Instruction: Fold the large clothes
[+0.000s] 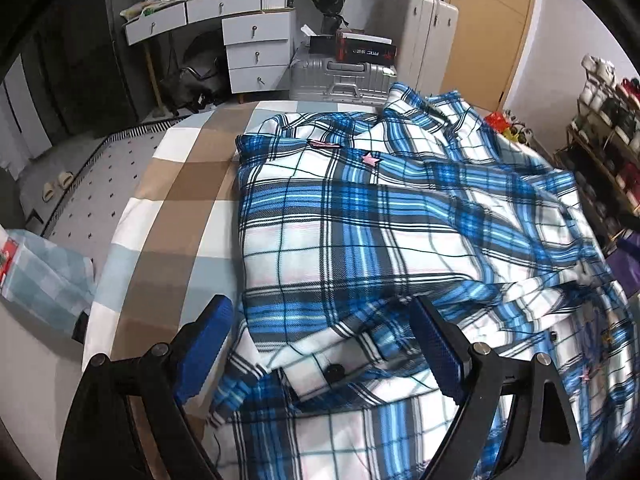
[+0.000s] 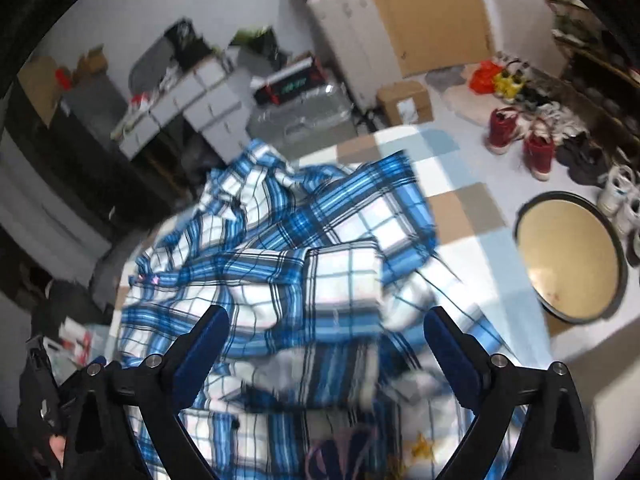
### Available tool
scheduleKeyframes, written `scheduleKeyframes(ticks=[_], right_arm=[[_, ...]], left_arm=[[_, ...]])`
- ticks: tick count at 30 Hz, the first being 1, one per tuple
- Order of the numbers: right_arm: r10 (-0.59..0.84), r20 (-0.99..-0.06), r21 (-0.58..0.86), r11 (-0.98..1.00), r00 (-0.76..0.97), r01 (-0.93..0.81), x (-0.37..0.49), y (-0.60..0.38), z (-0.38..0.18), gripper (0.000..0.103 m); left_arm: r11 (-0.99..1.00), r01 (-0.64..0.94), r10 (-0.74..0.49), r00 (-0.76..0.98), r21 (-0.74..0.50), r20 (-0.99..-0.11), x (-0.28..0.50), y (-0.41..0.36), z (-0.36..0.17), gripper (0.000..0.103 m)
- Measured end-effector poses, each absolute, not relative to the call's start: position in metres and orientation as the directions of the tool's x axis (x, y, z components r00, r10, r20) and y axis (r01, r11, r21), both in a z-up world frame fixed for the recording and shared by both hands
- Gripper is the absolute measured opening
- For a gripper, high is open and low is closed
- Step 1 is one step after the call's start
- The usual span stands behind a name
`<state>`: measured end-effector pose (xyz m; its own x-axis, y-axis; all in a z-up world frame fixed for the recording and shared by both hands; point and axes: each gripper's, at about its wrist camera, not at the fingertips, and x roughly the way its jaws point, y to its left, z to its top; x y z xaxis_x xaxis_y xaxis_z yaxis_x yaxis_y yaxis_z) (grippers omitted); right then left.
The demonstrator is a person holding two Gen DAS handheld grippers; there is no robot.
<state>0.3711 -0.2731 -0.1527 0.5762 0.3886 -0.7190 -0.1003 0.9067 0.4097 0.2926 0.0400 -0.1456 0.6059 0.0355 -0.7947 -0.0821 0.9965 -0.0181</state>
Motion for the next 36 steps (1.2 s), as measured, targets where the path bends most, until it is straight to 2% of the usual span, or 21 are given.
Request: scheduleKeyframes(ticks=[4,5,7,8,9,10,12,15,20,23,27,29,31,32,33,34,36], right_arm=[[0.361,-0.776,0.39,0.919,0.517,-0.056,0.403,-0.265,-0.174,0.098],[0.353,-0.781,0.375,0.925,0.516,-0.066,0.405,-0.261,-0.175,0.094],[0.318,-0.805,0.302,0.946,0.501,-0.116,0.409,-0.246,-0.176,0.079],[0.292,-0.817,0.266,0.956,0.498,-0.125,0.408,-0.24,-0.177,0.053],[0.269,-0.827,0.238,0.963,0.493,-0.126,0.408,-0.236,-0.179,0.031],[0.243,-0.838,0.214,0.97,0.489,-0.115,0.407,-0.235,-0.182,0.025],[0.251,-0.817,0.224,0.968,0.518,-0.115,0.404,-0.238,-0.18,0.005],[0.202,-0.774,0.176,0.979,0.601,-0.103,0.4,-0.242,-0.168,0.002],[0.11,-0.732,0.137,0.991,0.672,-0.013,0.401,-0.261,-0.152,0.002],[0.042,-0.74,0.108,0.993,0.671,0.056,0.406,-0.273,-0.151,0.0],[0.1,-0.802,0.167,0.984,0.588,0.061,0.418,-0.282,-0.171,0.004],[0.152,-0.776,0.2,0.98,0.612,0.011,0.408,-0.278,-0.168,0.004],[0.219,-0.748,0.231,0.971,0.627,-0.064,0.396,-0.27,-0.161,0.022],[0.25,-0.735,0.247,0.964,0.63,-0.095,0.39,-0.266,-0.158,0.051],[0.279,-0.719,0.261,0.957,0.636,-0.125,0.385,-0.261,-0.156,0.075],[0.307,-0.7,0.267,0.95,0.645,-0.162,0.377,-0.251,-0.153,0.08],[0.346,-0.697,0.274,0.938,0.629,-0.213,0.365,-0.238,-0.151,0.081]], left_arm=[[0.997,-0.059,0.069,0.609,0.042,-0.79,0.297,0.037,-0.149,0.087],[0.997,-0.059,0.071,0.606,0.045,-0.792,0.3,0.035,-0.148,0.087],[0.997,-0.057,0.079,0.588,0.057,-0.805,0.305,0.033,-0.158,0.087],[0.997,-0.051,0.083,0.572,0.065,-0.816,0.307,0.032,-0.164,0.087],[0.996,-0.048,0.086,0.561,0.071,-0.824,0.308,0.032,-0.168,0.087],[0.995,-0.051,0.096,0.55,0.081,-0.83,0.309,0.031,-0.172,0.087],[0.994,-0.056,0.112,0.533,0.097,-0.839,0.31,0.031,-0.177,0.087],[0.995,-0.059,0.1,0.538,0.08,-0.837,0.307,0.035,-0.177,0.088],[0.997,-0.073,0.062,0.539,0.027,-0.84,0.306,0.041,-0.179,0.089],[0.997,-0.077,0.049,0.528,0.01,-0.848,0.306,0.044,-0.178,0.089],[0.996,-0.084,0.045,0.513,0.002,-0.857,0.305,0.048,-0.179,0.089],[0.996,-0.089,0.045,0.512,-0.001,-0.858,0.304,0.049,-0.176,0.088],[0.997,-0.074,0.02,0.536,-0.023,-0.844,0.301,0.048,-0.17,0.088],[0.998,-0.049,-0.009,0.558,-0.044,-0.83,0.299,0.044,-0.163,0.087],[0.998,-0.023,-0.034,0.568,-0.057,-0.822,0.296,0.041,-0.159,0.087],[0.997,0.021,-0.067,0.578,-0.067,-0.813,0.293,0.035,-0.153,0.087],[0.993,0.1,-0.108,0.603,-0.059,-0.791,0.287,0.021,-0.144,0.087]])
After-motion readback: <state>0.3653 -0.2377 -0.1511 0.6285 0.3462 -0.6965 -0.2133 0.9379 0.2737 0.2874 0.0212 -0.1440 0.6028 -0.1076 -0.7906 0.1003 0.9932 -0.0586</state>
